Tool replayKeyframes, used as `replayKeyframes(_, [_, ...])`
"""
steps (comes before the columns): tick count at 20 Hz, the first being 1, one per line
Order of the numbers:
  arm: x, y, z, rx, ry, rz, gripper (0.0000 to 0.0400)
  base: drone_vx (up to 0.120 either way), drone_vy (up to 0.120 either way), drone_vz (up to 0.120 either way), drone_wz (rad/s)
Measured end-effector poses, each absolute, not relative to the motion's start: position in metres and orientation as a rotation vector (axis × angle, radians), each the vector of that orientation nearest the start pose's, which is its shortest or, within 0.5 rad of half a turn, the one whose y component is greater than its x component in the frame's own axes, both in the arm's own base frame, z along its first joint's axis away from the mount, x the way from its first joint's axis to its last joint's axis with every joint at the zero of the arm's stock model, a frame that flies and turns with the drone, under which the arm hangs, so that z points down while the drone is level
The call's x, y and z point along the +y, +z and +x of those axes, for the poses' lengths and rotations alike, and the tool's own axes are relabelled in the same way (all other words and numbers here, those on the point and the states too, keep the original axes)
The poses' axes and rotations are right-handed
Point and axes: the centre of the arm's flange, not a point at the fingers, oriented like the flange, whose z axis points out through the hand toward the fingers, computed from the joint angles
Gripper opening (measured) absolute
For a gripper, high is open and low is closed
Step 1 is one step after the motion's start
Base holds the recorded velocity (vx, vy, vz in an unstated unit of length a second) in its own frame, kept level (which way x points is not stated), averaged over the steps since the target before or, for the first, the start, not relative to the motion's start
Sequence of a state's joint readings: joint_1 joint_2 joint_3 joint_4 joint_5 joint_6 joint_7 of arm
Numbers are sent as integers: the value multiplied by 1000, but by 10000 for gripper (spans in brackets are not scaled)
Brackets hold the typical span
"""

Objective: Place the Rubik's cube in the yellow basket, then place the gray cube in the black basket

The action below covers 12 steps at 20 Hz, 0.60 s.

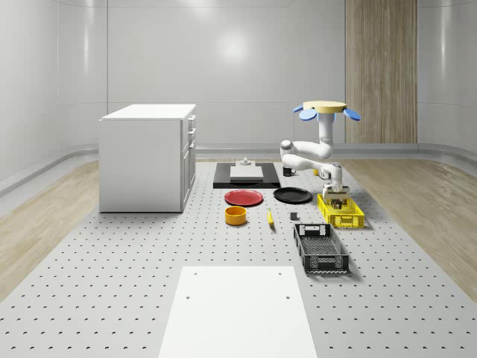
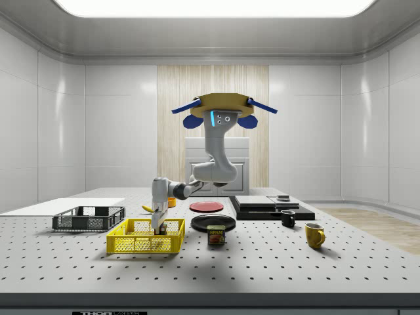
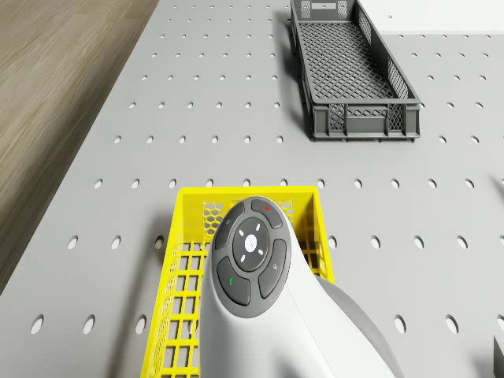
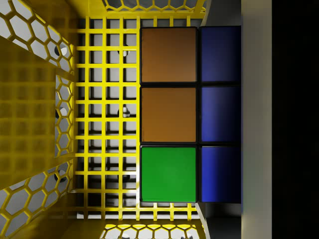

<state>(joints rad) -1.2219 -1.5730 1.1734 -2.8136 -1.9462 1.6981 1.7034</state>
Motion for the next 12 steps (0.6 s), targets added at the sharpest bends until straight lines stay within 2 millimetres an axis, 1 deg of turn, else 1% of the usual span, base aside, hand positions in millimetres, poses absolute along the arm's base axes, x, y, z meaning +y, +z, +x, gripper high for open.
replayKeyframes(2, [0,552,307,-2,786,1,325,0,0,0,0])
replayKeyframes(4, [0,554,307,-2,786,1,354,0,0,0,0])
replayKeyframes(6, [0,553,307,-2,786,1,372,0,0,0,0])
replayKeyframes(12, [0,533,307,-2,786,1,394,0,0,0,0])
